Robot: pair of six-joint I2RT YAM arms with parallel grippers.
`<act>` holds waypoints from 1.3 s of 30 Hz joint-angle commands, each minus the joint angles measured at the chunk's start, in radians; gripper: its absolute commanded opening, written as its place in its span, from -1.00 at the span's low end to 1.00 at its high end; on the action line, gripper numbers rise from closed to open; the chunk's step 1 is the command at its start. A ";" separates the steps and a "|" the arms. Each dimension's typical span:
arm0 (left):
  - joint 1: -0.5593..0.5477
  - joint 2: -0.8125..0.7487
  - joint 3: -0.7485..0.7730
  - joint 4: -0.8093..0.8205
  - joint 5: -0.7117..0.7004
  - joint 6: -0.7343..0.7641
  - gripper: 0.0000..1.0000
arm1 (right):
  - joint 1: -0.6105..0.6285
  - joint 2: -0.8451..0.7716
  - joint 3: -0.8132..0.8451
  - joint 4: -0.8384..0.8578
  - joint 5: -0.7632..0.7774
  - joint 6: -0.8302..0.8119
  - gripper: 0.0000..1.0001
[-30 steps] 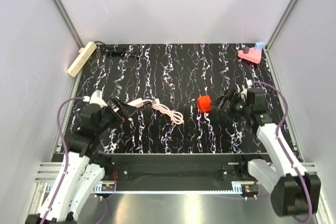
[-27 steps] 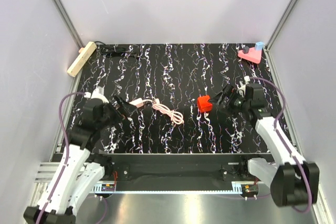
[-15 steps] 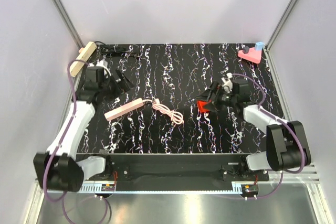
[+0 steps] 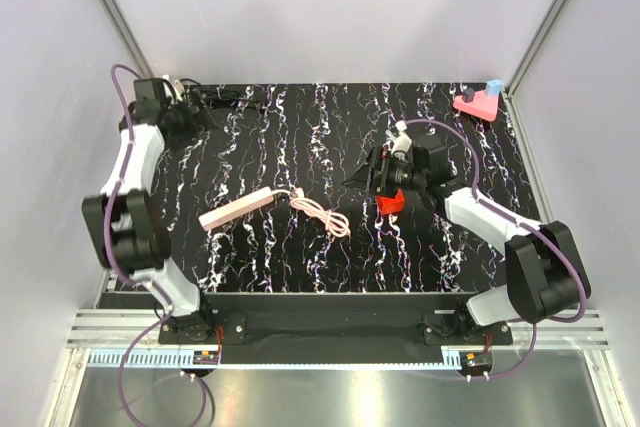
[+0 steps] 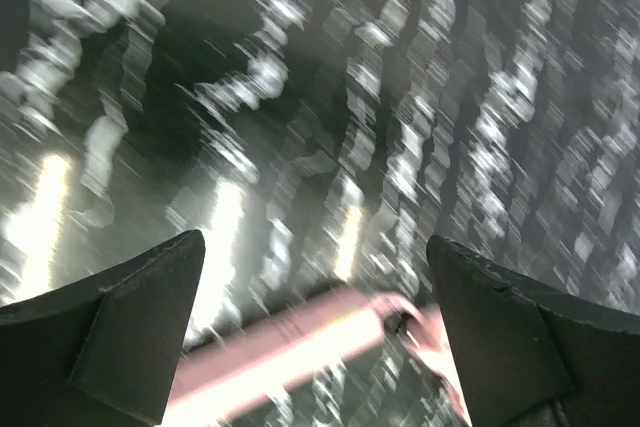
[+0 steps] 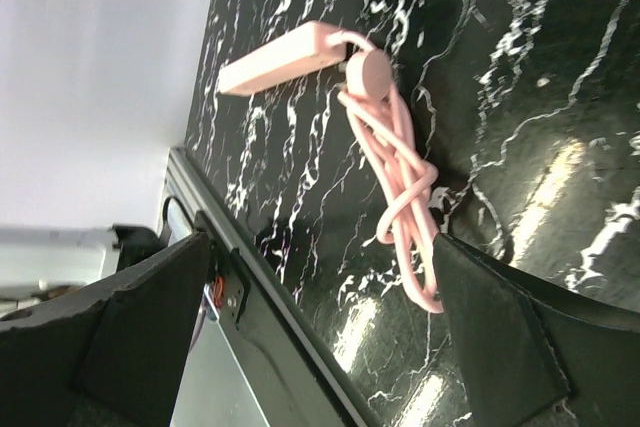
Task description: Pull the plug off the socket
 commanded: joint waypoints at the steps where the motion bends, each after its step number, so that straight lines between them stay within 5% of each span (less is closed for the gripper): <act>1: 0.068 0.126 0.143 0.009 0.001 0.092 0.98 | 0.030 -0.002 -0.024 0.056 -0.045 -0.024 0.99; 7: 0.069 0.252 0.203 0.188 -0.266 0.281 0.98 | 0.042 -0.013 -0.061 0.079 -0.113 -0.036 0.99; 19: 0.078 0.672 0.712 0.229 -0.330 0.727 0.95 | 0.071 -0.122 -0.134 0.154 -0.194 -0.009 0.99; 27: 0.093 0.795 0.703 0.614 -0.413 0.519 0.98 | 0.071 -0.099 -0.155 0.234 -0.262 0.034 0.99; 35: 0.096 0.896 0.803 0.699 -0.338 0.577 0.98 | 0.071 -0.042 -0.177 0.345 -0.306 0.088 0.99; 39: 0.116 0.870 0.782 0.691 -0.304 0.389 0.98 | 0.071 -0.024 -0.177 0.348 -0.296 0.079 0.99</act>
